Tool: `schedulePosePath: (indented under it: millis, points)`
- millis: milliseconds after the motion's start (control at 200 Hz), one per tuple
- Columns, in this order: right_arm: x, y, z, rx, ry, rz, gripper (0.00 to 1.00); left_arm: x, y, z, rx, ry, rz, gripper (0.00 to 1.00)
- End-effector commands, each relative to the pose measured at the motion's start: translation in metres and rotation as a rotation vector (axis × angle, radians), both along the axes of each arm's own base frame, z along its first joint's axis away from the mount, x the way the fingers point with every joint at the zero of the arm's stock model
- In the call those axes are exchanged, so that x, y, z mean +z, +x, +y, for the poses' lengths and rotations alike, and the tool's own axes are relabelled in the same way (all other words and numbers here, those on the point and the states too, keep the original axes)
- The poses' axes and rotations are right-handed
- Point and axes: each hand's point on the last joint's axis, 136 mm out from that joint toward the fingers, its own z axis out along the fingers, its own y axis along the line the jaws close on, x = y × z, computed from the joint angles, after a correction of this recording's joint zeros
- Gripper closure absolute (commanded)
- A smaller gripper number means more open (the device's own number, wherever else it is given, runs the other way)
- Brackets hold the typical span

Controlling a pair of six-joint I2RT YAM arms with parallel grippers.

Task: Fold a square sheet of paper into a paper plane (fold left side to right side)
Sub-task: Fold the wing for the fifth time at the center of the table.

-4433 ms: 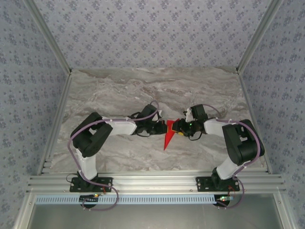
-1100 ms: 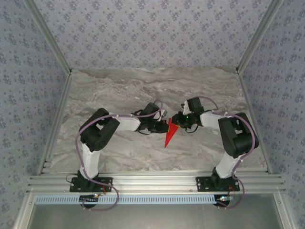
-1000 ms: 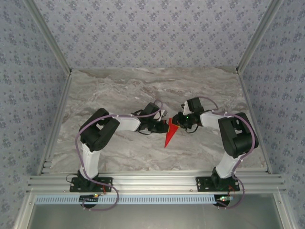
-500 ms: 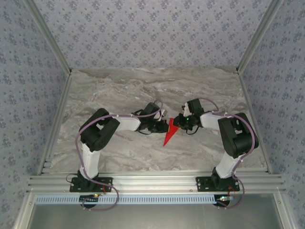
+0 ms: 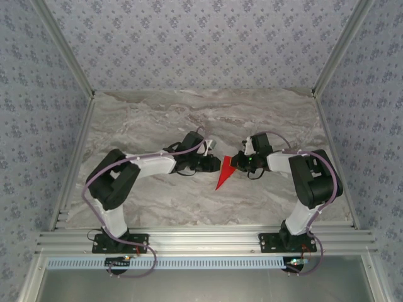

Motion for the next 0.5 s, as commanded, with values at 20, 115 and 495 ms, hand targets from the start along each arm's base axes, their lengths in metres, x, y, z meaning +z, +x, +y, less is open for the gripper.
schedulePosePath:
  millis: [20,115,495]
  points:
    - [-0.044,-0.036,-0.026,-0.042,-0.130,0.168,0.91,0.025,-0.024,-0.007,-0.068,-0.058,-0.003,0.76]
    - [-0.042,-0.036,-0.025,-0.039,-0.123,0.164,0.91,0.032,-0.042,-0.023,-0.122,-0.099,0.014,0.77]
    - [-0.041,-0.036,-0.024,-0.028,-0.129,0.166,0.91,-0.006,-0.049,-0.048,-0.153,-0.058,0.086,0.77]
